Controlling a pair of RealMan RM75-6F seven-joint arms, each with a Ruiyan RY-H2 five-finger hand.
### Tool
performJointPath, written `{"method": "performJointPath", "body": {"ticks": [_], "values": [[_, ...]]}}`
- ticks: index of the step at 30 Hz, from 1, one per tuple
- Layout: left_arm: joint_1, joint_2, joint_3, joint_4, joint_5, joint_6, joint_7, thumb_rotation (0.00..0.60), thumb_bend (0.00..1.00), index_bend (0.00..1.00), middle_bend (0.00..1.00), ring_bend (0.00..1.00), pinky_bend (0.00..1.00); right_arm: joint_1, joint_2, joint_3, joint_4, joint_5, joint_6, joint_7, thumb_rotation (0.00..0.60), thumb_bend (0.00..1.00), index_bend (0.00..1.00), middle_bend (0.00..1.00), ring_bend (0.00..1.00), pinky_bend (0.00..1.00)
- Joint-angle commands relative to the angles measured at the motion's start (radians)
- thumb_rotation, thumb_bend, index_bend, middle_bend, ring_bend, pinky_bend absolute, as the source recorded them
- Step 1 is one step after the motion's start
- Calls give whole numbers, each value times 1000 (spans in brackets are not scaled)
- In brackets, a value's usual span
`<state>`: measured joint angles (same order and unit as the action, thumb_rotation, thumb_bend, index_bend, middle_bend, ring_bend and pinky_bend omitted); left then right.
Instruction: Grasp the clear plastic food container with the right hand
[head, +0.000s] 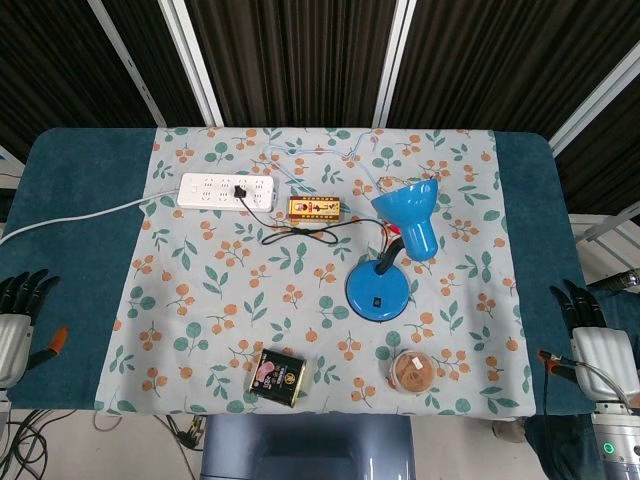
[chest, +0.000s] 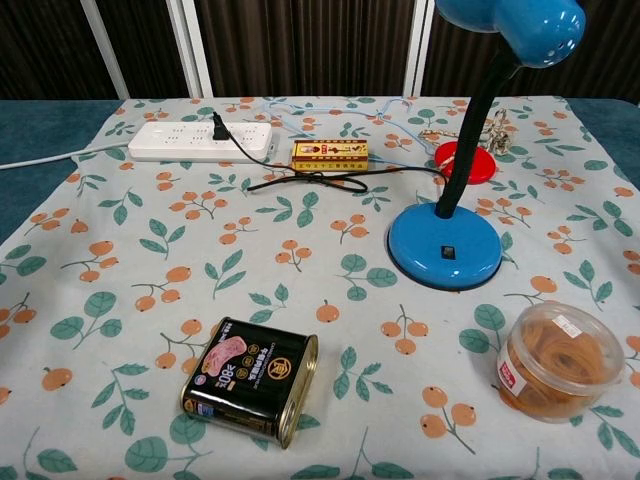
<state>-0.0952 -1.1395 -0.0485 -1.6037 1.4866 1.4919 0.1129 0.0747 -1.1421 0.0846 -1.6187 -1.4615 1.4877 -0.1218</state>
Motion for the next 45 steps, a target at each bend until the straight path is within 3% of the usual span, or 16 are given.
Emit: {"method": "performJointPath", "body": {"ticks": [1,23,28,33,39,45], "values": [[0,0,0,-1,-1,0,1,600,340,142,73,47,102,0,0,1,1,3,-2,1,600,221,115,85,102,1000],[2,-1,0,-9,2,6,17,600,340,145,72,47,102,1,12,-9,-15,-6,-13,18,600,221,100,85,113,1000],[2,-2,0,-10,1,6,18,600,340,145,72,47,102,2,11,-14,-19,-16,-15,20,600,220,99,137,230,1000],[5,0,-1,-15,-1,9,14,600,340,145,72,47,102,10,9,-40,-48,-42,-45,28,600,228,100,298,407,1000],[6,2,1,-19,-2,9,11,600,341,145,72,47,102,58,-14,-63,-71,-57,-146,35,600,337,99,404,504,1000],[7,4,-1,-24,-12,4,8,600,341,145,72,47,102,128,-66,-45,-64,-33,-254,23,600,424,100,558,649,1000]]}}
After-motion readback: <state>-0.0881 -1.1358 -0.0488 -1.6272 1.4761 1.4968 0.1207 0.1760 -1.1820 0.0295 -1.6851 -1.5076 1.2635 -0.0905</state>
